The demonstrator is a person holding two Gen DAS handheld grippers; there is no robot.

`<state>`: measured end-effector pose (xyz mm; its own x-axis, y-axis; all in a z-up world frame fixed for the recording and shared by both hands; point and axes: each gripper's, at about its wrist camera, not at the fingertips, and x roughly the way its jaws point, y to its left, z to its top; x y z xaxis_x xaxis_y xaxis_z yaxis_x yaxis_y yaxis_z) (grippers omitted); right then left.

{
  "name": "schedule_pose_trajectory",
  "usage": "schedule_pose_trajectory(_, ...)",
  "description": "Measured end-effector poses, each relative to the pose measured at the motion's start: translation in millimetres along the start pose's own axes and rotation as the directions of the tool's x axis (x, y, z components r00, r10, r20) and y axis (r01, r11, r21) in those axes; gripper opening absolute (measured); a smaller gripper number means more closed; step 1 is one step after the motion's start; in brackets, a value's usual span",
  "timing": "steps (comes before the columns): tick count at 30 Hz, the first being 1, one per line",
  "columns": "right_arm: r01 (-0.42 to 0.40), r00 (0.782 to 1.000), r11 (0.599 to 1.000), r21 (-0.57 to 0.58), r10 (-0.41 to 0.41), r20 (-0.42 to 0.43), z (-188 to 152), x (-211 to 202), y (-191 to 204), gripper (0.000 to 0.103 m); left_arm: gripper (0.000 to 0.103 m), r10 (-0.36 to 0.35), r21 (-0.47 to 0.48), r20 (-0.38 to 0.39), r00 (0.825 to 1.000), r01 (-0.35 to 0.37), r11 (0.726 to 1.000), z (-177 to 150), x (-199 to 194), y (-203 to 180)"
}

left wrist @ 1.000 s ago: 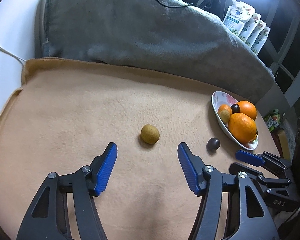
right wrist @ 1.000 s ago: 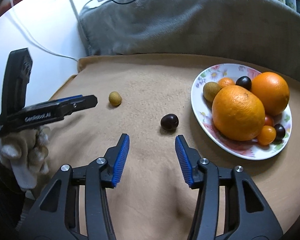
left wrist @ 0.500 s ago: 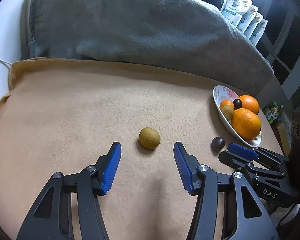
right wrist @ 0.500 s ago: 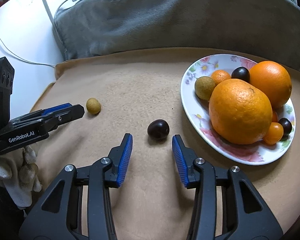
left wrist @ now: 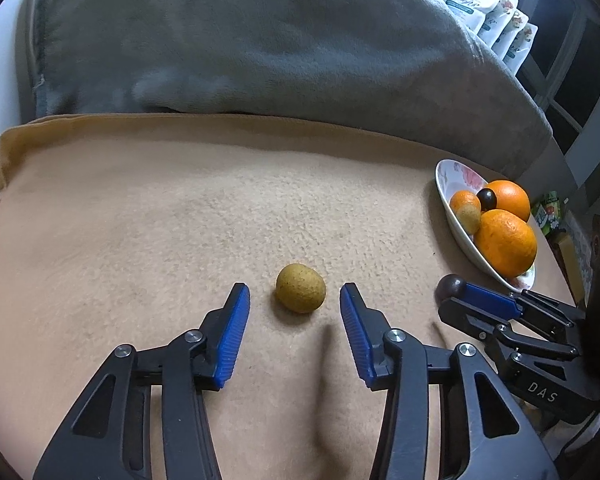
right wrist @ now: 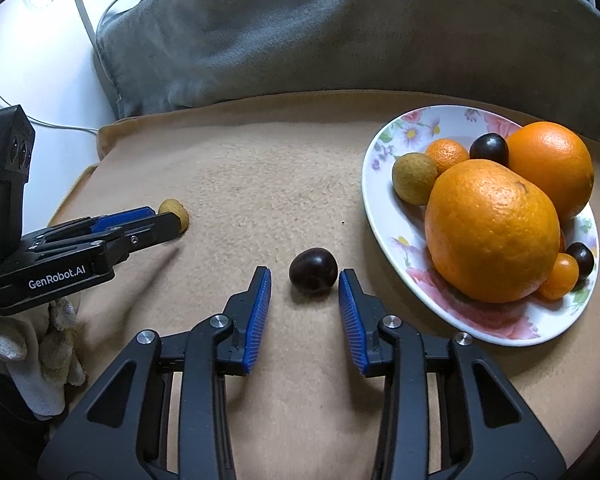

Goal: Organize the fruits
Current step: 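Grasp the olive-brown round fruit with the left gripper while the right grasps the dark purple fruit, then carry the olive-brown fruit and dark purple fruit over the white plate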

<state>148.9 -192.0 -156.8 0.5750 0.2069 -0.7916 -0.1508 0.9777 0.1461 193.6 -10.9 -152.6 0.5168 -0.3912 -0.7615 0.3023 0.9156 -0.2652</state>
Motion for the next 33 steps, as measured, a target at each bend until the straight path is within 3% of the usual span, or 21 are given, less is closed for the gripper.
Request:
schedule_pose_trajectory(9, 0.017, 1.000, 1.000, -0.001, -0.017, 0.000, 5.8, 10.1, 4.0, 0.033, 0.039, 0.002, 0.010, -0.016, 1.000, -0.002, 1.000, 4.2, 11.5, -3.7)
schedule_pose_trajectory(14, 0.020, 1.000, 1.000, 0.000, -0.020, 0.001, 5.5, 11.8, 2.5, 0.025, 0.033, 0.000, 0.001, -0.018, 1.000, 0.000, 1.000, 5.3, 15.4, -1.5)
schedule_pose_trajectory(19, 0.012, 1.000, 1.000, 0.001, -0.012, 0.005, 5.0, 12.9, 2.5, 0.025, 0.025, -0.003, 0.009, -0.017, 1.000, 0.004, 1.000, 5.7, 17.7, -5.0)
schedule_pose_trajectory(33, -0.041, 0.998, 0.999, -0.004, 0.042, 0.046, 1.4, -8.1, -0.9, 0.024, 0.025, 0.006, 0.007, 0.013, 1.000, -0.006, 1.000, 4.0, -1.4, -11.7)
